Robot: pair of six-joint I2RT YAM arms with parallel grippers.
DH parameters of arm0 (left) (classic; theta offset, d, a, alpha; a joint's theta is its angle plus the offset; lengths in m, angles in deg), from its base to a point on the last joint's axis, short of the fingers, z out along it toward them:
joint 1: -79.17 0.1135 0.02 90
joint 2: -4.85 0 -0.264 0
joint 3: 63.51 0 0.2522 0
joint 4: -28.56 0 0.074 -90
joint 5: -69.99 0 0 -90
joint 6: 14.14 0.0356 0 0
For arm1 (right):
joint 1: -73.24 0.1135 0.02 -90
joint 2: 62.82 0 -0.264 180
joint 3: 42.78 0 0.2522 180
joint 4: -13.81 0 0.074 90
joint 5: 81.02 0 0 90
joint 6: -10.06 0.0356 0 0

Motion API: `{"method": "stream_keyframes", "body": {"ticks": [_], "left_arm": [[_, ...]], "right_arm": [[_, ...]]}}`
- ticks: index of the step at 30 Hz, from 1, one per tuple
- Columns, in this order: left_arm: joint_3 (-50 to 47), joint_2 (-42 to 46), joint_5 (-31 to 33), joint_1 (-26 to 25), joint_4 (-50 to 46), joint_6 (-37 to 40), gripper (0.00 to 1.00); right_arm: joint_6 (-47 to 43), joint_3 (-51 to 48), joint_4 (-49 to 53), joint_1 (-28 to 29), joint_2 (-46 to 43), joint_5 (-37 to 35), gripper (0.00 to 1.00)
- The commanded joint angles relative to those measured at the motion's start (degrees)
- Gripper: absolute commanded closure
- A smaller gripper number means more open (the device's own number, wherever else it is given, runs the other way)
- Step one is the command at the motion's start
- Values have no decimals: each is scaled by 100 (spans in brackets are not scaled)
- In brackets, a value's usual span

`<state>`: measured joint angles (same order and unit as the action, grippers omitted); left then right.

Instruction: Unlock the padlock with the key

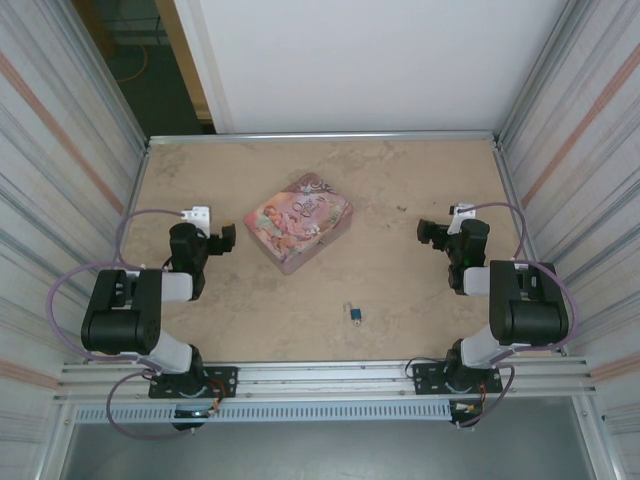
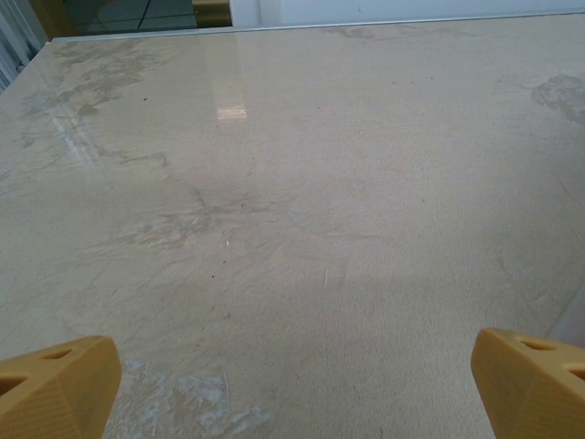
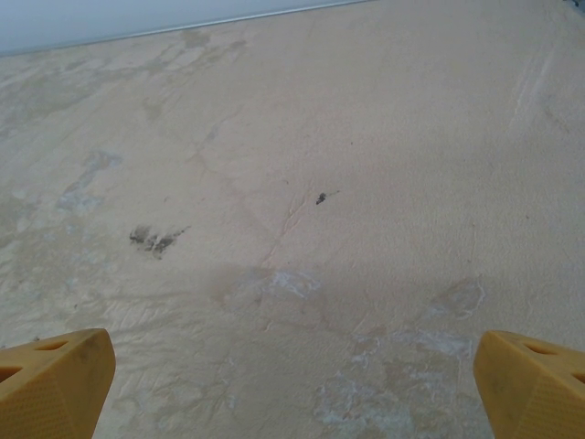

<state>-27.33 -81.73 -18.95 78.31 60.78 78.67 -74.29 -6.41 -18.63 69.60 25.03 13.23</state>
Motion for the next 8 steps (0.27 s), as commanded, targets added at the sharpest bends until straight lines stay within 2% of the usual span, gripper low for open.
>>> {"method": "stream_keyframes", "body": {"ticks": [1,8], "left_arm": [[86,6,-3,-28,-17,27,1],[87,10,-1,-26,-10,27,1]], "right_arm": [[-107,73,35,44,47,-111,1],[-99,79,48,22,47,-80,1]]}}
